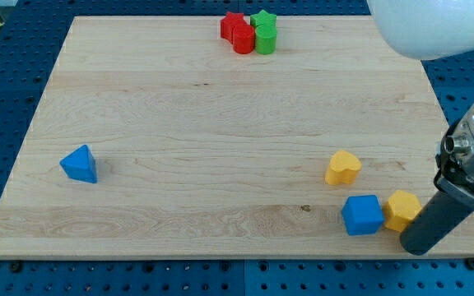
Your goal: Push the yellow heart closer to yellow hexagon
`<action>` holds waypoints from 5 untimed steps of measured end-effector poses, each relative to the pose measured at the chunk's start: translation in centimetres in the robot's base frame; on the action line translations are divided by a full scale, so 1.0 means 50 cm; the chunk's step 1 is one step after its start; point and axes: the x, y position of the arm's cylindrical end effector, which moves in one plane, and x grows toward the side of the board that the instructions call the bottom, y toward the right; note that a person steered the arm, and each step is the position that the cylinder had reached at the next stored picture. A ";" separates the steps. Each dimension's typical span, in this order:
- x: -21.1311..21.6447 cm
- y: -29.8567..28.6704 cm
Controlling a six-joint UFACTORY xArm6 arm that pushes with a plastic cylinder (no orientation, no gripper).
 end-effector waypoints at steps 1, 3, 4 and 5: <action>0.000 -0.045; 0.000 -0.179; -0.004 -0.182; -0.079 -0.238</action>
